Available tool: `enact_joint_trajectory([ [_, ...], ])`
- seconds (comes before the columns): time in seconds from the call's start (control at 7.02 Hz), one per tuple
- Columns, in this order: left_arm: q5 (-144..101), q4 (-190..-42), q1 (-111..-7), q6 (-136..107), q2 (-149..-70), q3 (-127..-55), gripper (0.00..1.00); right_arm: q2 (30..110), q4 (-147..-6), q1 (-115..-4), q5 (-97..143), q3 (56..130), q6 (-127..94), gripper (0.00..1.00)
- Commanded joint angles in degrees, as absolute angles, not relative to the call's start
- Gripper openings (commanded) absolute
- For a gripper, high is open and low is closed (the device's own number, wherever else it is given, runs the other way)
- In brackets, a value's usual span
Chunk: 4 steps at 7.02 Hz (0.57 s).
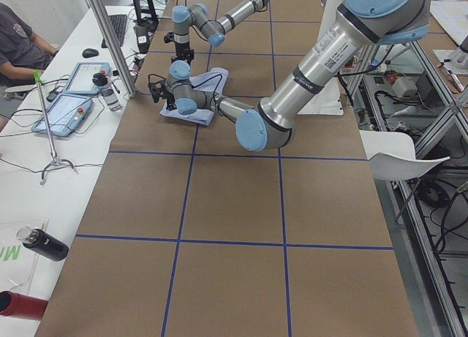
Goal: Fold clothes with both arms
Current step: 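Open both grippers and release the folded shirt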
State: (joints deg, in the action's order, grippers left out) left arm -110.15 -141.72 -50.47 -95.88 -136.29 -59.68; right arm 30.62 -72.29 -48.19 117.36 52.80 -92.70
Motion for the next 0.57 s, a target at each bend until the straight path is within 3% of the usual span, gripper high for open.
enact_joint_trajectory([
  [0.0, -111.9, -141.4, -52.5, -95.5, -134.8, -64.0, 0.61, 30.9, -72.7, -48.8, 117.8, 56.0, -93.0, 1.0],
  [0.43, -121.5, -140.9, -57.8, -84.3, -119.8, -81.3, 0.61, 43.6, -75.7, -50.8, 119.3, 74.1, -89.3, 1.0],
])
